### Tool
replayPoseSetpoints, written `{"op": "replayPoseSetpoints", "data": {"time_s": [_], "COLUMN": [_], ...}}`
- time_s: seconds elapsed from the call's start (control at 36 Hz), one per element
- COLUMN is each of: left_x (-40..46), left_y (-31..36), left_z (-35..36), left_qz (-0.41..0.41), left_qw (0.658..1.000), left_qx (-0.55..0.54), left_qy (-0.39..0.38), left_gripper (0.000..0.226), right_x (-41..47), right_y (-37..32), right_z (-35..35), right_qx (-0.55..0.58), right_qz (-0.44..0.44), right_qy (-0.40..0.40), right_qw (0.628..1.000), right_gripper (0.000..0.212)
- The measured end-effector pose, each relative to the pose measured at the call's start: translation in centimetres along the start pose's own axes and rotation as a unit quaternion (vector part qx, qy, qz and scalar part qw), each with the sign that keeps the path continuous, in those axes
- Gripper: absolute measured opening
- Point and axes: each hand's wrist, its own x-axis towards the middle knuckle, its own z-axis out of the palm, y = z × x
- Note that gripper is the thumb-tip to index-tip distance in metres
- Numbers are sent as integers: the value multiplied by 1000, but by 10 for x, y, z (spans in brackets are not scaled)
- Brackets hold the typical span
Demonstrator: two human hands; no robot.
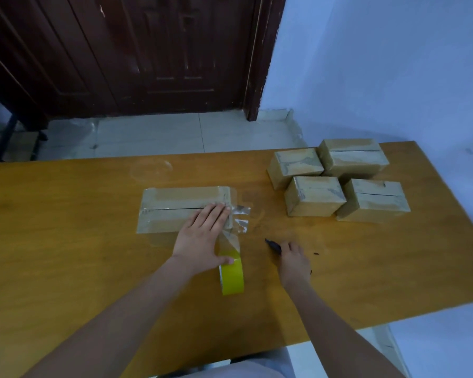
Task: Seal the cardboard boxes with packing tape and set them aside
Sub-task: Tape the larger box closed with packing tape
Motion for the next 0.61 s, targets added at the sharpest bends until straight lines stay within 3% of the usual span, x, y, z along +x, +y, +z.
{"op": "replayPoseSetpoints", "data": {"time_s": [0.06, 0.11, 0.19, 0.22, 0.28, 0.5, 0.56, 0.61], "left_x": [1, 1, 1, 1, 0, 3, 6, 6], "left_y": [-1, 0, 1, 2, 1, -5, -5, -1], "left_z": [1, 0, 0, 0, 2, 6, 7, 12], "left_qz": [-1, -3, -4, -2, 4, 2, -19, -39], "left_qw": [1000, 1000, 1000, 1000, 1000, 997, 993, 992], "left_qx": [-4, 1, 6, 4, -5, -74, -108, -101], "left_qy": [-1, -3, -1, 3, 11, 30, 42, 69], "left_gripper": [116, 116, 116, 115, 115, 106, 94, 78], "right_x": [0, -3, -16, -19, -22, -24, -26, -30], "right_y": [-4, -14, -38, -46, -56, -63, -62, -62], "right_z": [8, 9, -8, -13, -17, -11, -7, -5], "right_qx": [49, 207, 512, 568, 603, 606, 596, 574], "right_qz": [-7, -27, -23, -22, -40, -90, -100, -115], "right_qy": [50, 75, -49, -101, -171, -118, -99, -77], "right_qw": [998, 975, 857, 816, 778, 782, 791, 807], "right_gripper": [34, 32, 20, 17, 14, 17, 30, 30]}}
